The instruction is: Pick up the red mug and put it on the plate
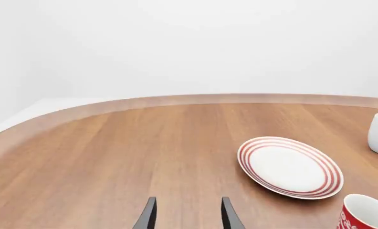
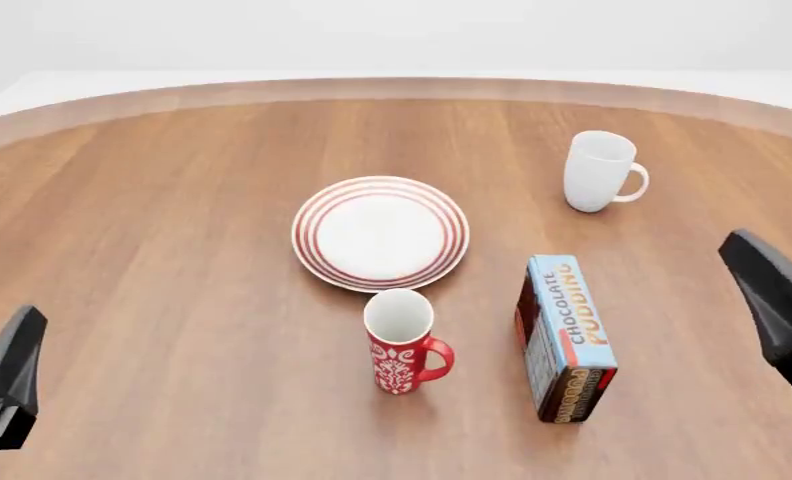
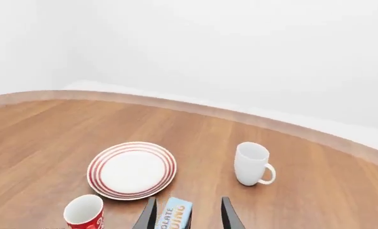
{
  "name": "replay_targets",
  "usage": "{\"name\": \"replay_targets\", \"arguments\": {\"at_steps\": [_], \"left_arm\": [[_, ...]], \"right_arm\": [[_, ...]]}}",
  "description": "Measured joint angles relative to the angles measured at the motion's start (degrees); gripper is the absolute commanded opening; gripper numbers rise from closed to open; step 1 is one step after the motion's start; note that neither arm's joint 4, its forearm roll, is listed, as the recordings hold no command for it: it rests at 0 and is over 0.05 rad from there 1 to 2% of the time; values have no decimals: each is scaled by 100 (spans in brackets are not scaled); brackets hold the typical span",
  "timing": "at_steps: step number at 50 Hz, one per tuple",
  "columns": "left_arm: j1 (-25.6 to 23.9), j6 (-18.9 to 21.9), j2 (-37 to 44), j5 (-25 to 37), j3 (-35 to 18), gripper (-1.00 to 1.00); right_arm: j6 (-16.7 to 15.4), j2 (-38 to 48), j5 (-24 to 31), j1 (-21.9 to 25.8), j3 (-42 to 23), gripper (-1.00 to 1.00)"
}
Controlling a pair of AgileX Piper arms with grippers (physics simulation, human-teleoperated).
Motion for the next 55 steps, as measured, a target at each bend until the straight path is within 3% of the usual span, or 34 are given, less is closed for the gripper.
{"name": "replay_targets", "arguments": {"at_steps": [10,29,55], "left_arm": [[0,0,0,0,0,100],[0,0,0,0,0,100],[0,0,0,0,0,100]], "right_arm": [[-47,645,364,500,-762,100],[-520,1739,1144,1215,-1993,100],[-797,3061,2074,1972,-3078,100]]}}
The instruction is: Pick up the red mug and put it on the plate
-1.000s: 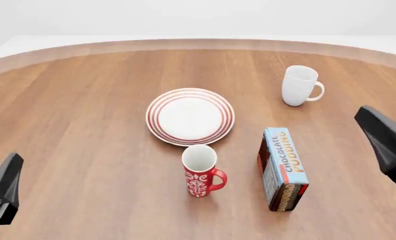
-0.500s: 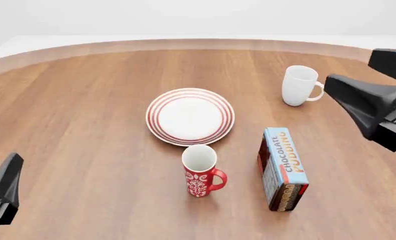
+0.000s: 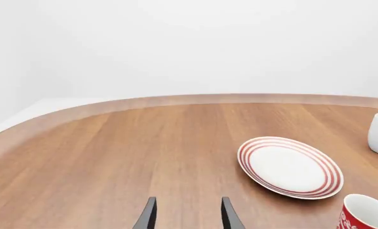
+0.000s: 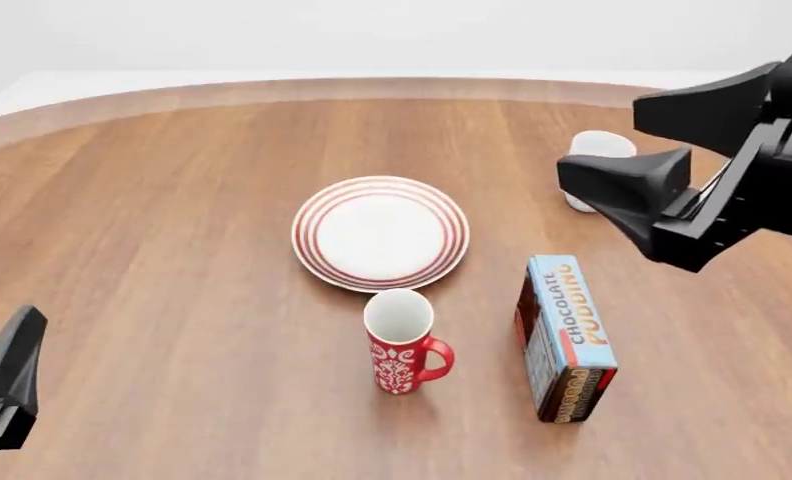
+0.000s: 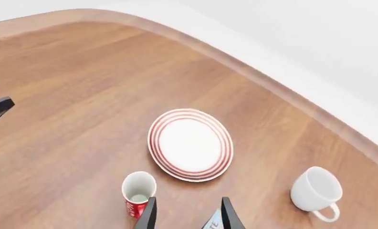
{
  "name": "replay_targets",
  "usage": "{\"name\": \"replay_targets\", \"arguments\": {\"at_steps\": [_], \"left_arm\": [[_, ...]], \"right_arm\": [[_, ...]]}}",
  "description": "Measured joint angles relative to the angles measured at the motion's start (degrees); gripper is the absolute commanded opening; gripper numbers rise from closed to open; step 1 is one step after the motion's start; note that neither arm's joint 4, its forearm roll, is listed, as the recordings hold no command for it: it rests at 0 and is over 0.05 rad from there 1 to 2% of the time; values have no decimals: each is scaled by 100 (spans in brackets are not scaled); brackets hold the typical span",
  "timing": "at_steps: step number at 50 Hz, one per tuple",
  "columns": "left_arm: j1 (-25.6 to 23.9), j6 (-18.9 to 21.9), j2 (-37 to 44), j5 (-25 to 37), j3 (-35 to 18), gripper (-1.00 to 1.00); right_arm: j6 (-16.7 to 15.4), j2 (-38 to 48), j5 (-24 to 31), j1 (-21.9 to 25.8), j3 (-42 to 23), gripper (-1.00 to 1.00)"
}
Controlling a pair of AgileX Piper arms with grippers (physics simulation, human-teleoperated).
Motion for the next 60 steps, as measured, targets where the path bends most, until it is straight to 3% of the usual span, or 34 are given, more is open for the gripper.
{"name": "replay_targets", "arguments": {"at_steps": [22,60], "left_arm": [[0,0,0,0,0,100],[0,0,0,0,0,100]], "right_arm": [[-94,447,571,255,-271,100],[176,1226,320,937,-33,100]]}}
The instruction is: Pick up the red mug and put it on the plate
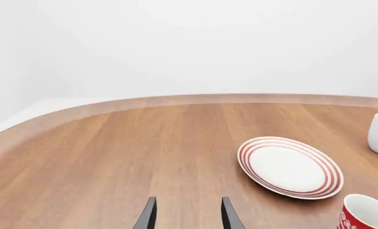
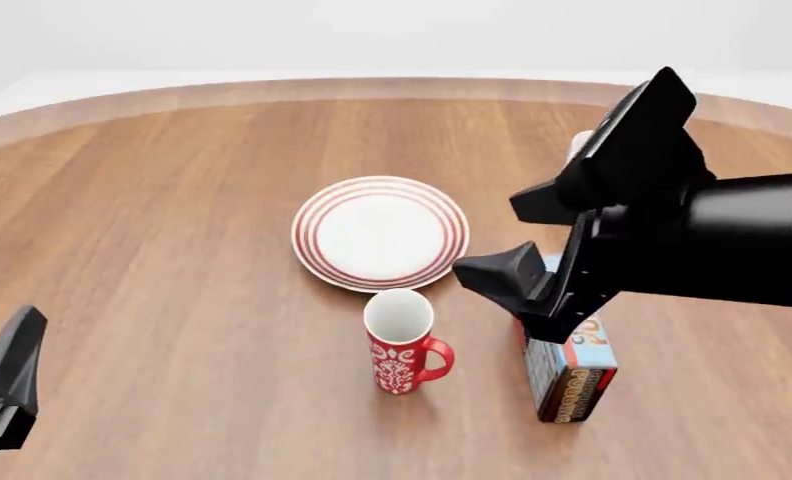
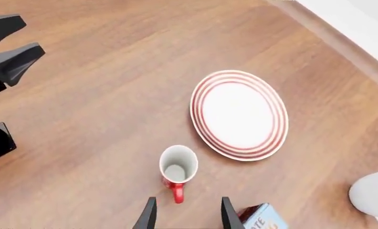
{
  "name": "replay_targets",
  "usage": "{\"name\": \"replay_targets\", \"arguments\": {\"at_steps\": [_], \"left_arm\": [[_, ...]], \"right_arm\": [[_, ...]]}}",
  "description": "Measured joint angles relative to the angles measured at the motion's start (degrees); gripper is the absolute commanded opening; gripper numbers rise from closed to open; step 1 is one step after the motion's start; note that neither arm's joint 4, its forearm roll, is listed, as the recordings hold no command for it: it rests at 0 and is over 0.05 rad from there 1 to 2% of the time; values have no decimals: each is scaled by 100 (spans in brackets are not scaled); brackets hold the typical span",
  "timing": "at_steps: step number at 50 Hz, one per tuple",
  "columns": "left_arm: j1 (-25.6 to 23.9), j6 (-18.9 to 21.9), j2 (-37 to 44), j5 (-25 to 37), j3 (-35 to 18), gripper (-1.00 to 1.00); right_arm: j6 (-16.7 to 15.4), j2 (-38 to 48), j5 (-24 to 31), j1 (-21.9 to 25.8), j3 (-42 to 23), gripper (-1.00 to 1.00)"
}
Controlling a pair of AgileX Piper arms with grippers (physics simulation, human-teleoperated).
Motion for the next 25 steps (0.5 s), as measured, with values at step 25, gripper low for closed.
{"name": "replay_targets", "arguments": {"at_steps": [25], "left_arm": [[0,0,0,0,0,100]], "right_arm": [[121,432,-214,53,242,100]]}}
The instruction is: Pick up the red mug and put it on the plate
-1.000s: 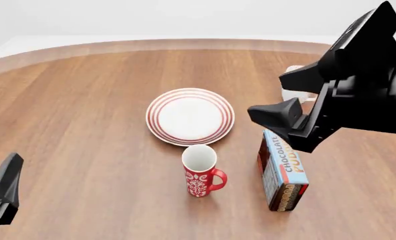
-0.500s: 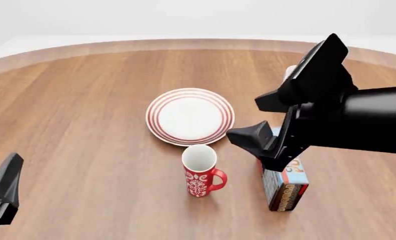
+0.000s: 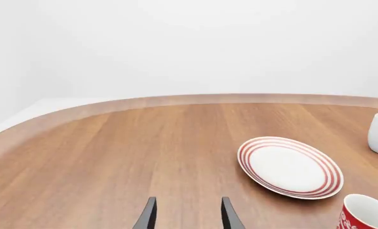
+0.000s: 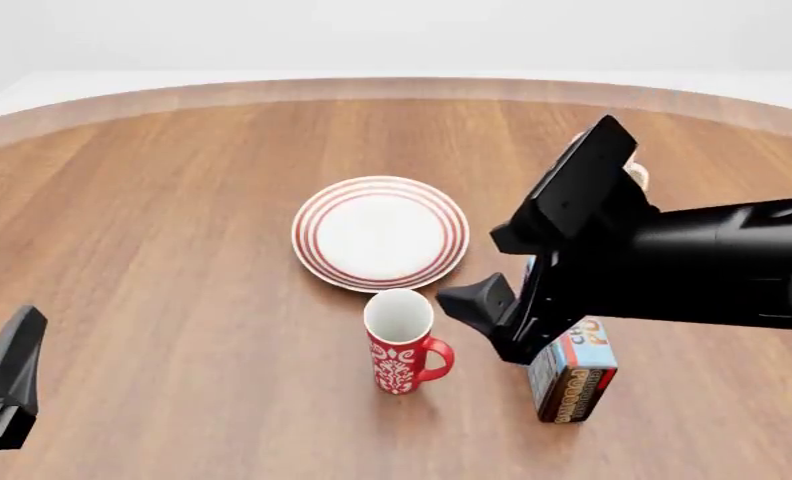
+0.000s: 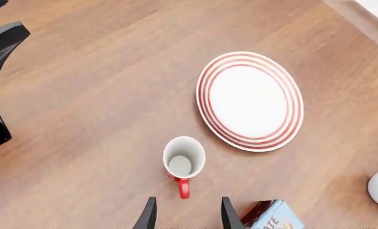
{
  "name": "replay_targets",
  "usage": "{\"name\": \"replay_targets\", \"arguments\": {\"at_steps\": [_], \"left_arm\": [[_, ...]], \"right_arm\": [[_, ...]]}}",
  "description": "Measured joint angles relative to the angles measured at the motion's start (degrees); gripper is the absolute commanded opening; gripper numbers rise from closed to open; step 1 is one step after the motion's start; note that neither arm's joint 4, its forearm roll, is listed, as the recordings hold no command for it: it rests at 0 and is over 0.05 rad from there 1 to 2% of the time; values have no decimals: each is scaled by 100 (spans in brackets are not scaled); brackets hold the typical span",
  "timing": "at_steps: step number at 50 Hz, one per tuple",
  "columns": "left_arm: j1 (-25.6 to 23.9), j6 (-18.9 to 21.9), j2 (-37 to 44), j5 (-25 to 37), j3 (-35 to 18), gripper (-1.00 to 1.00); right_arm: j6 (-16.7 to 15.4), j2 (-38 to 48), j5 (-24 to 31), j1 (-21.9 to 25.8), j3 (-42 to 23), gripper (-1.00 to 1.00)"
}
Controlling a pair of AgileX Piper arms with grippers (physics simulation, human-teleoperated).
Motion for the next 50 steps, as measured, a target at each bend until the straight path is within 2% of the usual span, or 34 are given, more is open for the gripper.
{"name": "replay_targets", "arguments": {"at_steps": [50], "left_arm": [[0,0,0,0,0,100]], "right_arm": [[133,747,-952,-140,518,100]]}}
